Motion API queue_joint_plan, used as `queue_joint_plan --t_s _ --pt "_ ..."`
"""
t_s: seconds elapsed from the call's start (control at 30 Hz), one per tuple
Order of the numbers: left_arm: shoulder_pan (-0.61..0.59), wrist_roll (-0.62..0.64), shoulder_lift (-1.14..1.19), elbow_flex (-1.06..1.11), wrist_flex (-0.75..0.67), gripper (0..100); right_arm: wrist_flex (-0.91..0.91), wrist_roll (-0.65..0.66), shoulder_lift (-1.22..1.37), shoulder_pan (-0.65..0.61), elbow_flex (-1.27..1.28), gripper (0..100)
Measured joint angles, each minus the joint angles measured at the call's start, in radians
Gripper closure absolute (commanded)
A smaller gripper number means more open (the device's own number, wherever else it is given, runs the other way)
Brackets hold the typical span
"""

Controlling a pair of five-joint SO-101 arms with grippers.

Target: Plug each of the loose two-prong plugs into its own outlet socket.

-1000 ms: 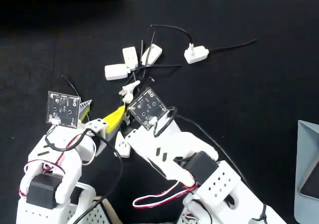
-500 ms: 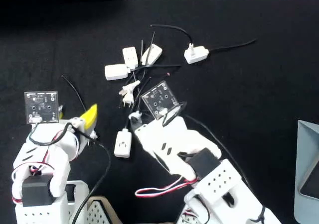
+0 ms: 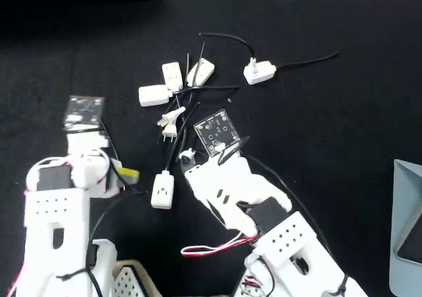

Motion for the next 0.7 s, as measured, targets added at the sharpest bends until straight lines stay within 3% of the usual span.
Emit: queue_joint_plan --t_s 0.2,0.47,0.7 --pt "0.207 0.026 0.118 -0.015 -0.003 65 0.000 0.000 0.000 0.121 0.000 98.6" --pt "0.456 0.074 0.215 -0.015 -0.087 65 0.000 0.000 0.000 0.180 0.000 98.6" --pt "0.565 0.137 0.298 -0.015 -0.178 65 0.000 0.000 0.000 0.183 0.000 98.6"
